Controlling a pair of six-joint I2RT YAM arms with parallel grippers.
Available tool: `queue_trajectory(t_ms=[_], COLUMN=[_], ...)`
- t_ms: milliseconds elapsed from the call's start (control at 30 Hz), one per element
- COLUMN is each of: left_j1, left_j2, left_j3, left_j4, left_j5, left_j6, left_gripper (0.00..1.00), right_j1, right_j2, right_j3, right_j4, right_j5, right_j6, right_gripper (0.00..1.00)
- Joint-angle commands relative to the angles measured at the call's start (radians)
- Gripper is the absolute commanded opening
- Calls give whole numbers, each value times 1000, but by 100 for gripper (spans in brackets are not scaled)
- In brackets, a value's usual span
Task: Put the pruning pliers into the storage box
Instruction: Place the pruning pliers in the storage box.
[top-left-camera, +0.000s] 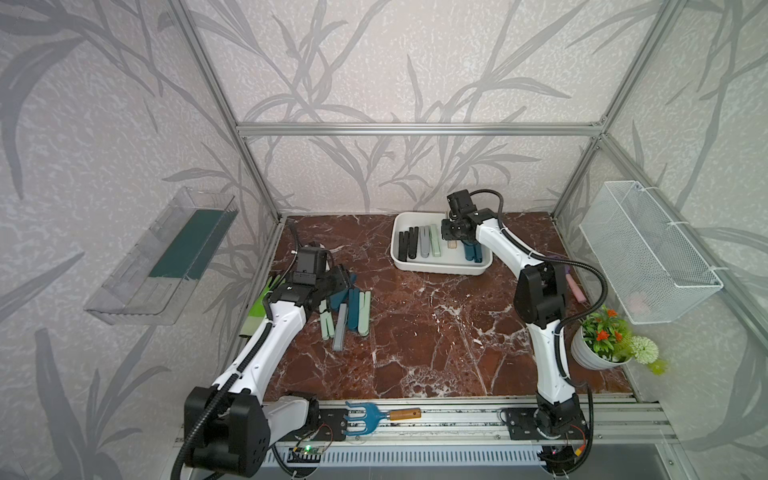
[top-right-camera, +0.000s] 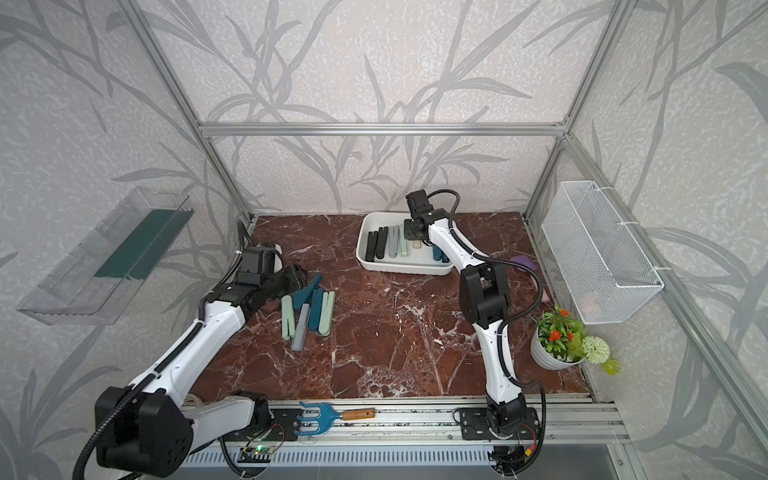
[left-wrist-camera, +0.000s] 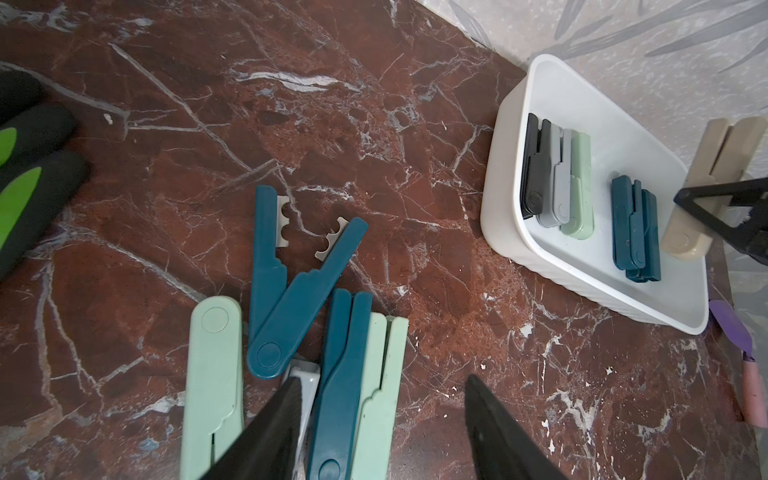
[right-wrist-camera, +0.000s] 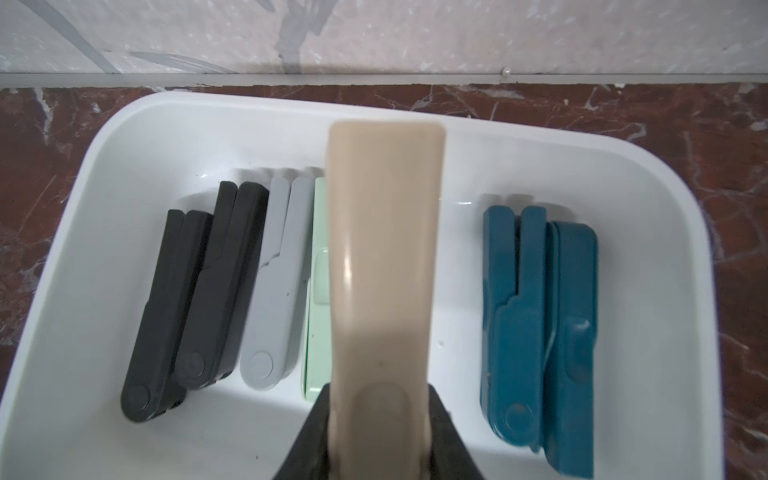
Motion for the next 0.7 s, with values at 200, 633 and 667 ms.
queue_trajectory(t_ms=[200, 633, 667], left_j1=[-6, -6, -6], left_j2=[-11, 8, 7], left_j3=[20, 34, 33], left_j4=[-25, -26, -26], left_j5=[-33, -29, -30], left_j6=[9, 12, 12], left_gripper=[63, 63, 63], right_j1=[-25, -24, -24], right_j2=[209, 271, 275], right_j3=[269, 252, 254], right_j4=[-91, -78, -78], right_j5=[-51, -85, -85], right_j6=[-78, -51, -49], right_gripper=[22, 22, 22])
